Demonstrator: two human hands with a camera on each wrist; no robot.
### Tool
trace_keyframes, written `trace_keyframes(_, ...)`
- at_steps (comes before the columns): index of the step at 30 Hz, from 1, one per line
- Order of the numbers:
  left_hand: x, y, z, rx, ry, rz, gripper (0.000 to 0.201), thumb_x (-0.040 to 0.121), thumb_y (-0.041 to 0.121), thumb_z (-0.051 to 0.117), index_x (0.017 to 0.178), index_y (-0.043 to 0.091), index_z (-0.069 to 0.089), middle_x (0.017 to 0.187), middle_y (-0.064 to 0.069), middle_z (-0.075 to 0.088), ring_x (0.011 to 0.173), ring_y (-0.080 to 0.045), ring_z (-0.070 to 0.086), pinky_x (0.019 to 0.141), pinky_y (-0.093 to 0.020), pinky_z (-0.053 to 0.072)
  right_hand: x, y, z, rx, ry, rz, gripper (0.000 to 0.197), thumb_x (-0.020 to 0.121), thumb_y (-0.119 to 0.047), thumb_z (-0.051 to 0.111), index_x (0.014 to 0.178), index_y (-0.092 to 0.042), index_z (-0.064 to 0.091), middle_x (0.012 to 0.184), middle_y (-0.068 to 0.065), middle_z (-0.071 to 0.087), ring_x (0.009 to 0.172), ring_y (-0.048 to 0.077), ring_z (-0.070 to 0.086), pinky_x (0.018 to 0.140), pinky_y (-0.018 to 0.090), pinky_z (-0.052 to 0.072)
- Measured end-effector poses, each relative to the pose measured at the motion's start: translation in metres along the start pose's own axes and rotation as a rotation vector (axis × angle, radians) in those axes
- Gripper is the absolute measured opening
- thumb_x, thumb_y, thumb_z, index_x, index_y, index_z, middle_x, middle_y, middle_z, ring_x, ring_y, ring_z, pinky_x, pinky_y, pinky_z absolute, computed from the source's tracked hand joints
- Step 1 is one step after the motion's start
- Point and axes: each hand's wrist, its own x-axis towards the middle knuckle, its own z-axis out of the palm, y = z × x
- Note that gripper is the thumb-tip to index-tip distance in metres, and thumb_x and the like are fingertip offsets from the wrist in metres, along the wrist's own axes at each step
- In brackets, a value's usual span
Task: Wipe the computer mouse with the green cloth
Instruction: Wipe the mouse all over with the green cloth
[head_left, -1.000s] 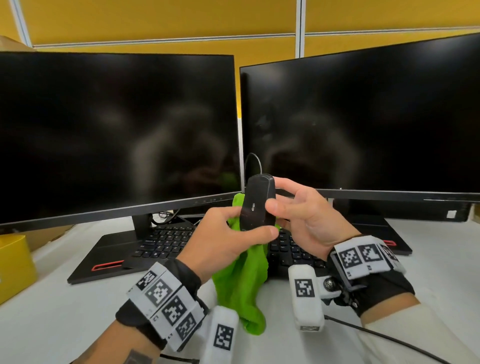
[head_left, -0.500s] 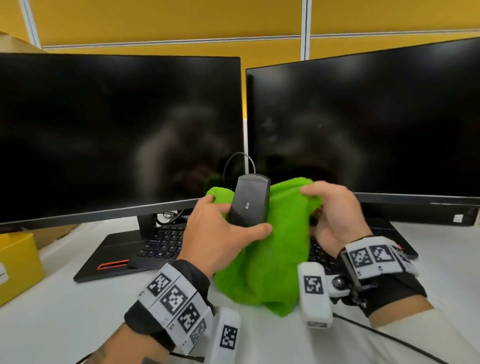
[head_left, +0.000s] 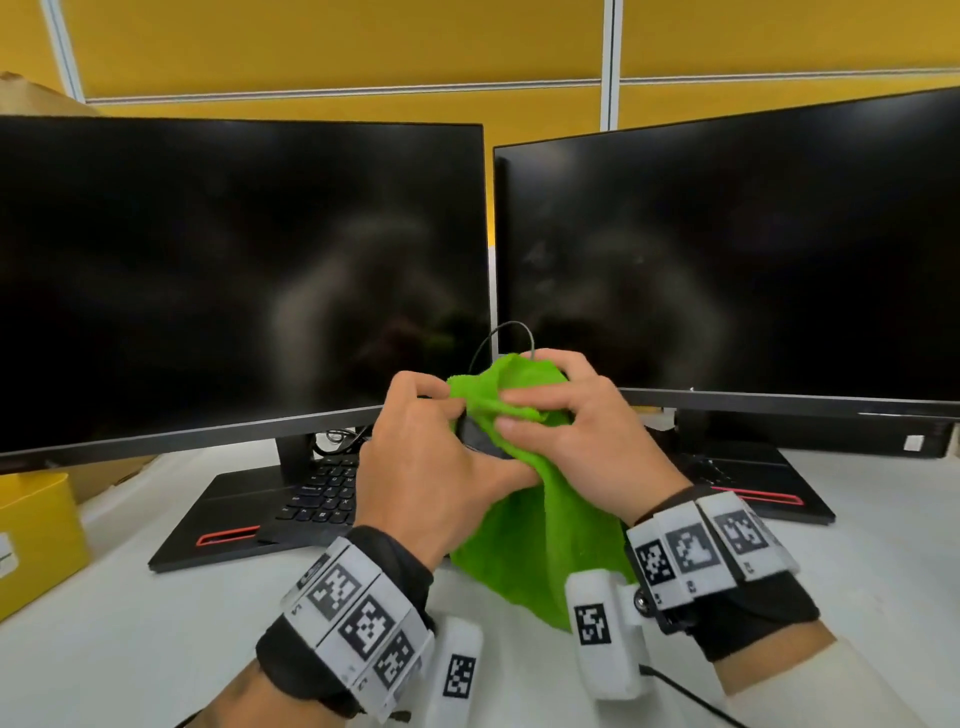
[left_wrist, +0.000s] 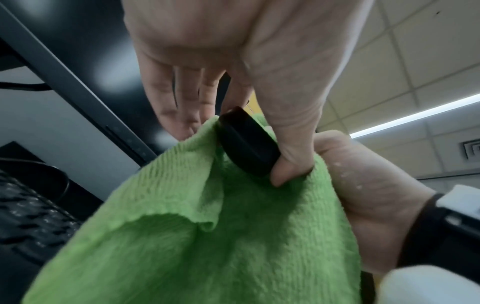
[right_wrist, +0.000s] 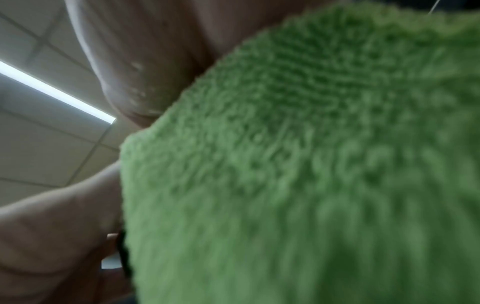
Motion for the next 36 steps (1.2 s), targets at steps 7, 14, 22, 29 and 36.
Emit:
trace_keyframes(7,-0.006,0.015,0.000,0.034,-0.019,0.023,0.045,0.043,0.077,0.076,0.067,0.040,0.071,0.116,0.023,0.039,0.096,0.002,0.055,0.074,-0.034,0.057,0.013,0.003,-0.021,-0.040,0.194,0.053,0.023,0.088,-0.017,0.081,0.109,-0.027,0.080,0.144,-0.007,0.052,0.127,0.018,0.061,0.108,0.047,0.051)
trace_keyframes(14,0.003,0.022,0.006,0.070,-0.021,0.023,0.066,0.038,0.086,0.062,0.072,0.031,0.075,0.100,0.017,0.041,0.091,-0.008,0.056,0.062,-0.028,0.041,-0.002,-0.008,-0.026,-0.082,-0.078,0.099,0.030,0.089,-0.020,0.080,0.091,-0.049,0.072,0.167,-0.012,0.026,0.152,0.013,0.032,0.124,0.041,0.031)
trace_keyframes(22,0.016,0.021,0.028,-0.211,-0.024,-0.152,0.044,0.054,0.062,0.092,0.081,0.030,0.081,0.074,0.011,0.070,0.072,-0.003,0.065,0.059,-0.020,0.042,-0.013,-0.003,-0.075,0.117,0.074,0.358,0.046,0.093,0.011,0.063,0.096,-0.032,0.077,0.107,0.016,0.080,0.100,0.033,0.077,0.092,0.057,0.061)
trace_keyframes(29,0.008,0.018,0.033,-0.727,-0.153,-0.460,0.015,0.087,0.039,0.081,0.091,0.024,0.081,0.076,0.016,0.079,0.080,-0.003,0.069,0.072,-0.025,0.045,-0.005,0.006,-0.136,0.575,0.341,0.327,0.042,0.089,0.022,0.049,0.118,-0.005,0.062,0.100,0.015,0.063,0.093,0.034,0.066,0.092,0.049,0.052)
trace_keyframes(36,0.004,0.014,0.036,-0.683,-0.218,-0.459,0.016,0.088,0.044,0.078,0.080,0.030,0.078,0.067,0.027,0.074,0.087,-0.009,0.065,0.071,-0.027,0.045,0.017,0.032,-0.129,-0.540,0.235,0.131,0.068,0.071,0.009,0.067,0.113,-0.039,0.042,0.113,0.004,0.058,0.097,0.028,0.060,0.079,0.036,0.048)
